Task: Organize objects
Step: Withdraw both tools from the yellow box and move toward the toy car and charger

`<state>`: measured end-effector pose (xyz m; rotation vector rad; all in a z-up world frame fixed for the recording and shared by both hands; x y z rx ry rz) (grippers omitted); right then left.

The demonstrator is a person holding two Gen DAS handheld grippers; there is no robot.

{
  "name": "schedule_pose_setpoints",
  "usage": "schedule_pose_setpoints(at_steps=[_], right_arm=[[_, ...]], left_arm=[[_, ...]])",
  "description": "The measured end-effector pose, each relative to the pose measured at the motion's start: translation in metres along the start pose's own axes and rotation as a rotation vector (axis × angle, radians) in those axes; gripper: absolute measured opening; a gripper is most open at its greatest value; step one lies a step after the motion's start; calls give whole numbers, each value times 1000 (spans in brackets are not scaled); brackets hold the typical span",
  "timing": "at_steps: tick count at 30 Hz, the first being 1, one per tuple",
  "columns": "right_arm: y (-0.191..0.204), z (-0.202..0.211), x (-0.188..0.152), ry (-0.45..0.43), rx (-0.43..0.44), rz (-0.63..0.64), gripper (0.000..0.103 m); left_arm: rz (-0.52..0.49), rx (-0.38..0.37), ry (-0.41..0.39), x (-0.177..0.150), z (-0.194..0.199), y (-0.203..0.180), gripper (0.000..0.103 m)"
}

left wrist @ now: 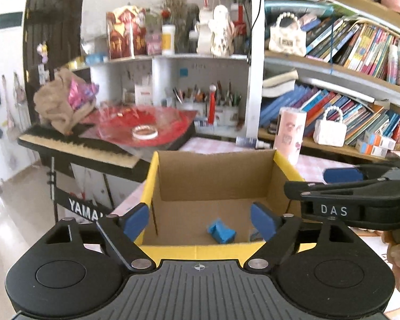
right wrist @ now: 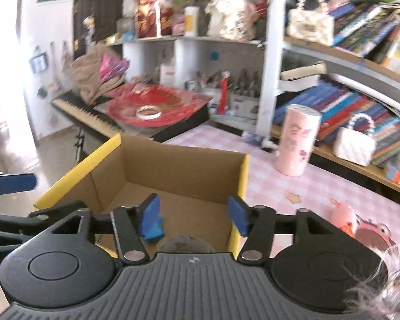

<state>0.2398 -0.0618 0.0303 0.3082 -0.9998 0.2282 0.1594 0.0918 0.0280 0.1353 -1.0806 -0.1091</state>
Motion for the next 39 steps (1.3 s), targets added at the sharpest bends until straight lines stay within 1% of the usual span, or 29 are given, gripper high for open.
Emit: schedule_pose_setpoints(at_steps=[2,4,9,11,14,17,21,27,32,39], right_arm=[[1,12,-9,-7,-19,-22,62],[3,22,-20,-4,-45,-38,64],[12,34,-47,47,-112,-65,74],[16,41,-58,61,-138,-68,79],[21,52,-77,81,-180,-65,87],[27,60,-94,100,-214,-31,88],[31,74,-112,116,-239,-37,90],[36,94,-127,115,-260,-57,92],[35,110,-137,113,-279,-88,94],[30,129,-153,116,-314,-124,96]], left_arm=[[7,-3,-7,-6,9,0,89],[15,-11,-5,-13,16,1,90],[32,-22,26,-30,29,4,91],[43,-20,46,-39,35,4,94],[54,-21,97,-53,42,4,94],[47,-39,133,-65,50,2,94],[31,-51,140,-76,63,1,94],[26,-66,163,-87,79,1,94],[13,-80,161,-92,92,-3,97],[-28,-125,168,-98,102,-15,98]])
Point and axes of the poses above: each gripper's, at about its wrist camera, not at the fingertips, and z roughly against the way its jaws point, y to its left, x to its top, the point moved 1 cm from there along -z, roughly the way its jaws point, and after that the axes turned 11 degrees about -z, right-handed, at the moved point
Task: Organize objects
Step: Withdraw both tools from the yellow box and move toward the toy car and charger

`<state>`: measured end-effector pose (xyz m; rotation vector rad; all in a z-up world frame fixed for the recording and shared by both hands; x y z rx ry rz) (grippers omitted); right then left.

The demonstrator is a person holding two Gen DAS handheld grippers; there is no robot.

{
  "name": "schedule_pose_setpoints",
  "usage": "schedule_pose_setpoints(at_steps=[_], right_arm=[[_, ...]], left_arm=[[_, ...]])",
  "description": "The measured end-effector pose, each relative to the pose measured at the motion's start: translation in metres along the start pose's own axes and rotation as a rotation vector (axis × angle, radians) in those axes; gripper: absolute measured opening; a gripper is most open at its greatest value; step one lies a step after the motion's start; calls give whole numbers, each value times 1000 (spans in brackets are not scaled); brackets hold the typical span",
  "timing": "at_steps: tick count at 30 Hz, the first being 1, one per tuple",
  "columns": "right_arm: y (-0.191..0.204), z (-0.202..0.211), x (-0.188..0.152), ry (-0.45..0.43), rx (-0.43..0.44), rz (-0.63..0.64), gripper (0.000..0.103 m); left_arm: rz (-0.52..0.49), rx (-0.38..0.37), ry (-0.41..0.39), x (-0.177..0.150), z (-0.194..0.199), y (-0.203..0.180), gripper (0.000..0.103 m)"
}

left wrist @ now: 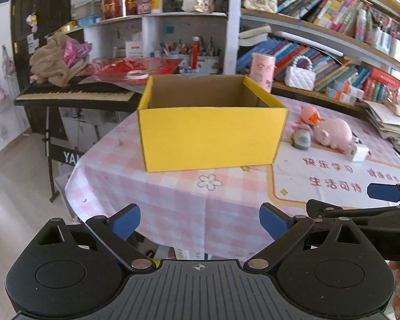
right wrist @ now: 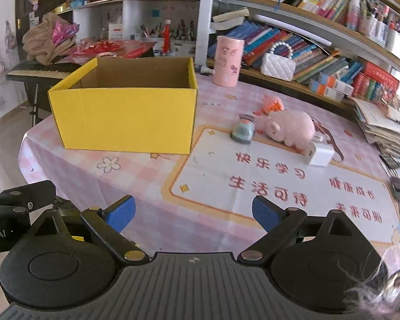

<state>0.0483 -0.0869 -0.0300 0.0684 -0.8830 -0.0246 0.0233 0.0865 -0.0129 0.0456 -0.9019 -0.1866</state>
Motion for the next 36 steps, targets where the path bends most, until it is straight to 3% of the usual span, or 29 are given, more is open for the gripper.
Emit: schedule_pose_setpoints(at_steps=[9,23,36], right_arm=[[-29,16,-16,1,-82,-65,97],[-98,29,-22,-3,-255,-199,98],[-144,0,8,4,-276,-224,98]], left_arm=[[-46,-92,5,-2,-1,-27,98],[-165,-256,-4,22,-23,-93,98],[-182,-272,1,56,-57,-132,98]])
Point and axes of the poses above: each gripper's, at about its wrist camera, not at the fingertips, and z roughly against the way its jaws point, y to its left, x to its top, the point moved 1 cm from there along -z, roughly the way its jaws point, and after that the axes turned 11 degrees about -z, right-handed, at the moved point
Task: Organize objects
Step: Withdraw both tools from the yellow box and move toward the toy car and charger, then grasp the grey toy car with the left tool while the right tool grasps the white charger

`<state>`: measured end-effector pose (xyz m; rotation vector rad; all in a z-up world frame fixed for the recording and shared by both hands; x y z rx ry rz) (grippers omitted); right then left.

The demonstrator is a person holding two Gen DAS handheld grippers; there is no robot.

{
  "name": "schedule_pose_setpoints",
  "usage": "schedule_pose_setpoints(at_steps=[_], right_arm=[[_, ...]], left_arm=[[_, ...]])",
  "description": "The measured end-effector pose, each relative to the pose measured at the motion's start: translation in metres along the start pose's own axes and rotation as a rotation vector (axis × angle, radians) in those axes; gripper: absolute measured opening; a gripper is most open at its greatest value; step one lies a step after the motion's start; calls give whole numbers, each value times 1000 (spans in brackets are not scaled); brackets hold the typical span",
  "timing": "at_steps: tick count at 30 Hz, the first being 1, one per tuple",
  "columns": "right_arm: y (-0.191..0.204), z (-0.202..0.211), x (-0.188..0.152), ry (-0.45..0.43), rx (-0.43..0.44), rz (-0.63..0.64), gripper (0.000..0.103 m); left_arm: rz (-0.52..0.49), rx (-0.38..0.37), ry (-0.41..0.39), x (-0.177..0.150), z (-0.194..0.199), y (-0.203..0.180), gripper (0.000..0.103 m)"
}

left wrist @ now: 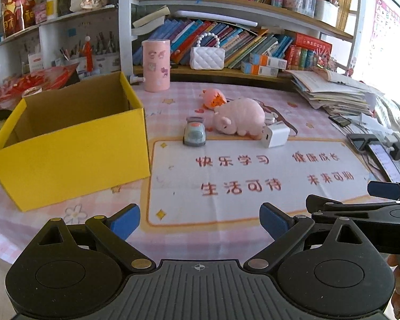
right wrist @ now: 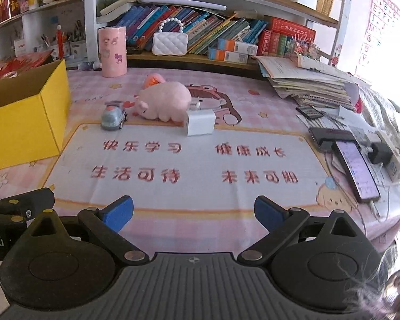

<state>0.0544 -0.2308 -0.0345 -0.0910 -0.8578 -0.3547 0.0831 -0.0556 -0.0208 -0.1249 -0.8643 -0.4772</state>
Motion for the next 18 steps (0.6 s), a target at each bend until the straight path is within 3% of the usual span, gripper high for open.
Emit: schedule_pose_setpoints(at_steps=[18], right_arm=[[-23,-92,75,24,96,61,96]], left_arm=[[50,55,39,60,-74,-17,98]])
Point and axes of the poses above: each gripper's, at about its wrist camera, not at the fingertips, and z roughly against the way its jaws point, y to its left, x to its top, the point moved 1 cm from there along -z, roughly the way its jaws point, and after that the axes turned 11 degrees about -z, right-handed, at the moved point
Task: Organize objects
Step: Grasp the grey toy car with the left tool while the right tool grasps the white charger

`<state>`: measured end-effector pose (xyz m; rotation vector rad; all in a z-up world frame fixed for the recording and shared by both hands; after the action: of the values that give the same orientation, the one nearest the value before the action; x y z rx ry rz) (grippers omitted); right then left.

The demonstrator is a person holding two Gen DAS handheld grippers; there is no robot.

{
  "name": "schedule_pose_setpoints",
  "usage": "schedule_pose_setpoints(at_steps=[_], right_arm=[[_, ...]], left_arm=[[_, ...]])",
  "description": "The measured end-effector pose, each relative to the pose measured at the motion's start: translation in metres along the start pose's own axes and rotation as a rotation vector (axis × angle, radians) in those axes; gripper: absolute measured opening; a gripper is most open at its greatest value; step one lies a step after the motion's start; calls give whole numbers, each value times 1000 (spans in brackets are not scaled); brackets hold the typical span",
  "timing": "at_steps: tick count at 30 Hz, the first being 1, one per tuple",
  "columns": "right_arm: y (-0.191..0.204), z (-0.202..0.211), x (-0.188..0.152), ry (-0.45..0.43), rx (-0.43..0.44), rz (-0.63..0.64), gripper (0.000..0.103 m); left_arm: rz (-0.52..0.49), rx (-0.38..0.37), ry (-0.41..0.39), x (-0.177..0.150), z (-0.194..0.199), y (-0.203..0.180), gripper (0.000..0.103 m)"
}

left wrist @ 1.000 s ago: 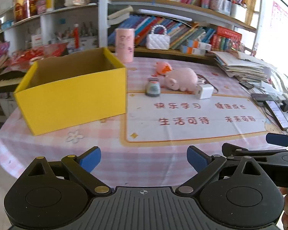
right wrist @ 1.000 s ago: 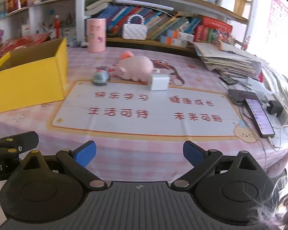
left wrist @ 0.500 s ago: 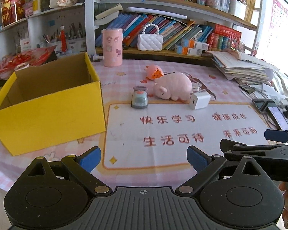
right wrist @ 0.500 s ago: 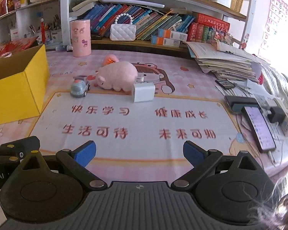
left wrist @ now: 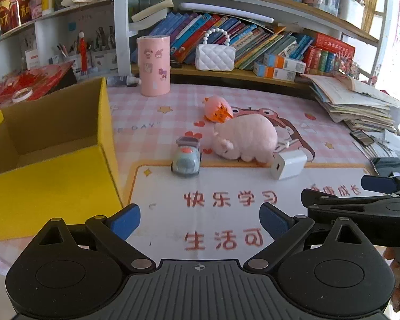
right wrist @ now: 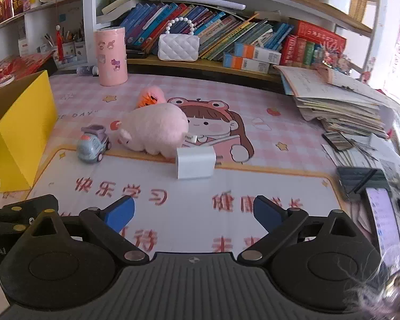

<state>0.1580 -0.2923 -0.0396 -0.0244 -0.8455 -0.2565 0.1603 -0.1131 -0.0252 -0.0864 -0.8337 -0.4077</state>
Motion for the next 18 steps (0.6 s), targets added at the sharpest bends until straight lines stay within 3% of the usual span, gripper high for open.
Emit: schedule_pose_setpoints(at_steps=[7,11,18], right_arm=[[-12,-39,21,20,41,17,94],[-18,-63,33,39,82,19,87],[-23,-100,48,76,119,17,80]], left_arm=[[15,39,15,19,-24,-8,97],[10,77,32,27,-39,-13,95],[-32,130,51,42,-71,-16,81]])
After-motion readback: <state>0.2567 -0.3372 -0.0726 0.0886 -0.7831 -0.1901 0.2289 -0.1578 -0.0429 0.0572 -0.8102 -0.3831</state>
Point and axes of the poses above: each gripper's, at about its wrist camera, not at the fingertips, and z roughly against the way its jaws point, y to its left, x to its top, the point moved 1 cm from there along -z, roughly the way its jaws point, and after that the axes turned 11 degrees about -z, right-handed, at the moved point
